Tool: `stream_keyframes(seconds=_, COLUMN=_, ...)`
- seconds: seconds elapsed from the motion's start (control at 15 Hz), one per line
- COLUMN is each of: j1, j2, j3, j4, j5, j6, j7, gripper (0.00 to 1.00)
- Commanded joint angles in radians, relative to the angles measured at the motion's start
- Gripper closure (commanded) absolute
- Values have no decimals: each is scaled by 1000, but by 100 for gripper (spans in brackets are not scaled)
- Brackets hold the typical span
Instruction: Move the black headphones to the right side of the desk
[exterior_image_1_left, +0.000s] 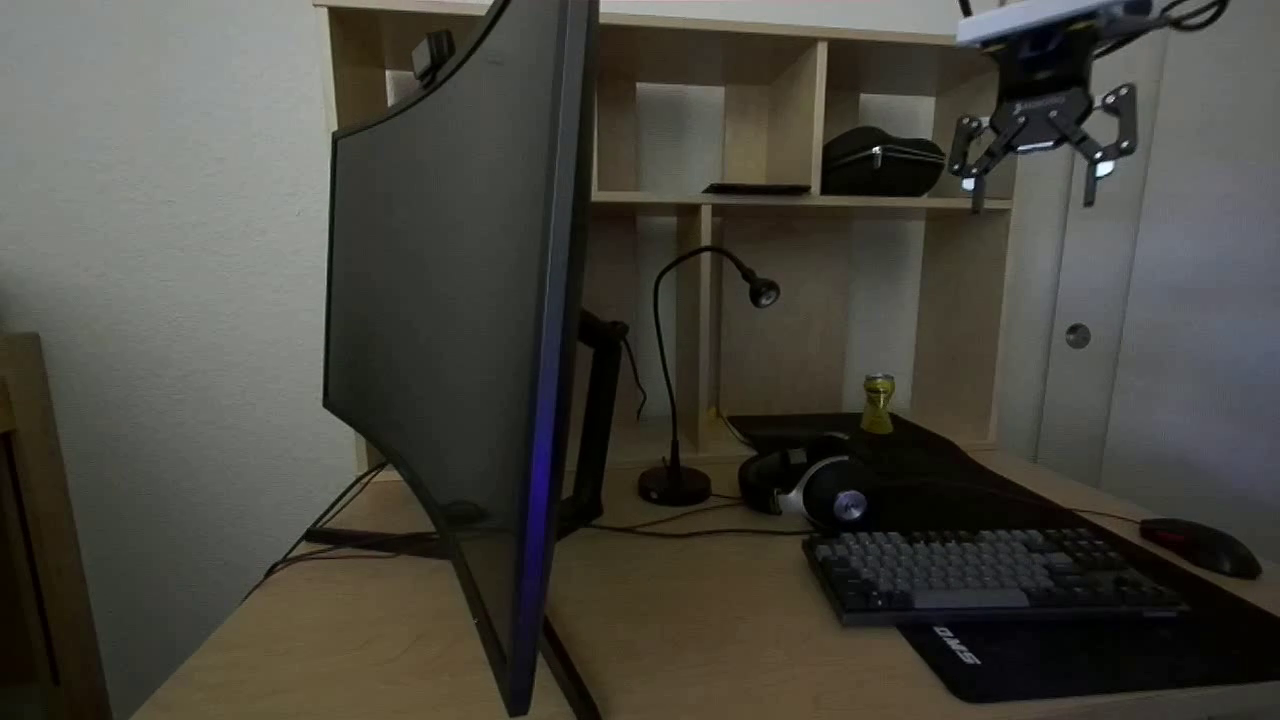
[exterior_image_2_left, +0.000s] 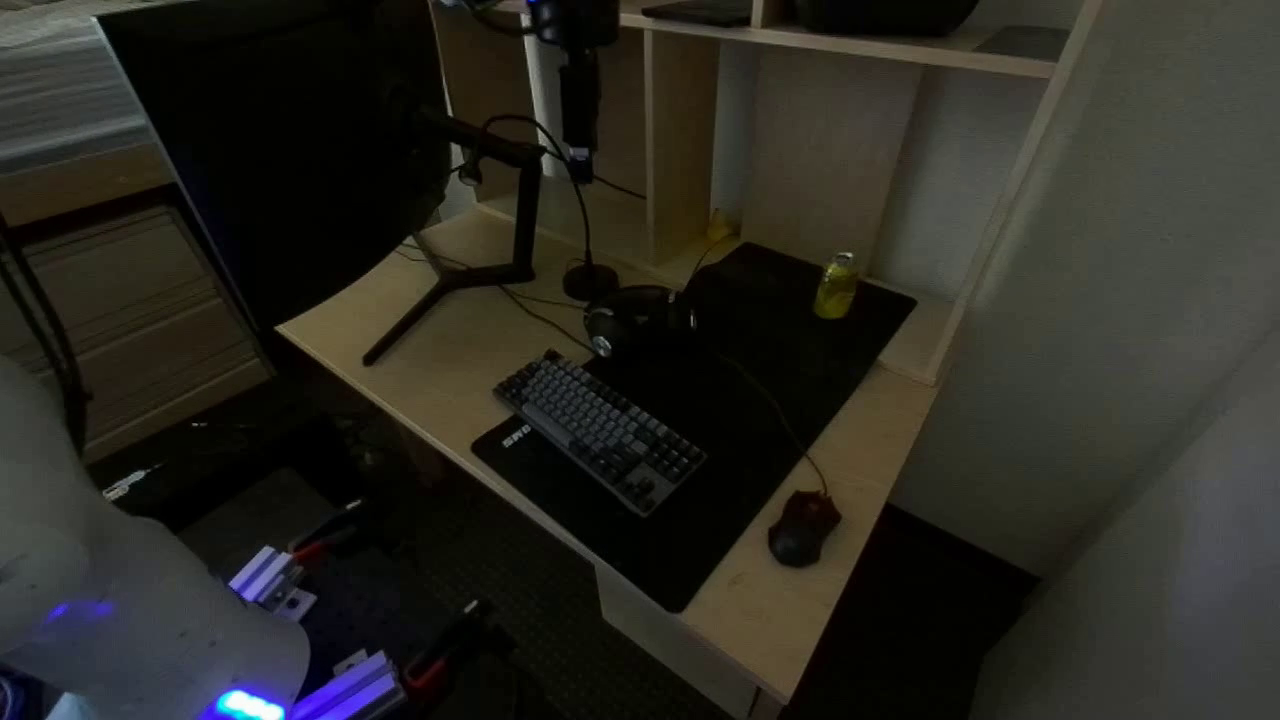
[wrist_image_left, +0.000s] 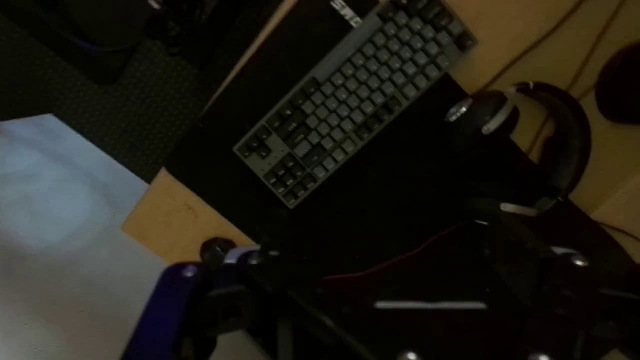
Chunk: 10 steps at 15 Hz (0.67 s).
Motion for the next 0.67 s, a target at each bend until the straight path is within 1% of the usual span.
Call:
stream_keyframes(seconds=0.0, j1=4, j2=198, j3=-12, j4=139, j5=92, j6=156, j7=83, gripper=0)
stream_keyframes(seconds=0.07, j1=14, j2=242, j3=-9, j4=180, j5=101, j6=180, j7=99, gripper=0)
stream_keyframes(seconds=0.13, j1=19, j2=270, j3=-9, j4=215, j5=123, j6=172, j7=100, gripper=0)
stream_keyframes(seconds=0.2, j1=16, j2=275, j3=-13, j4=253, j5=171, j6=119, j7=76, gripper=0)
stream_keyframes(seconds=0.27, j1=24, j2=239, j3=-19, j4=163, j5=116, j6=175, j7=82, gripper=0)
stream_keyframes(seconds=0.4, j1=27, j2=271, j3=-19, j4=219, j5=147, j6=159, j7=82, gripper=0)
stream_keyframes(seconds=0.53, j1=27, j2=271, j3=-19, j4=236, j5=149, j6=149, j7=82, gripper=0)
stream_keyframes(seconds=0.6, j1=42, j2=315, j3=-13, j4=260, j5=104, j6=99, j7=99, gripper=0)
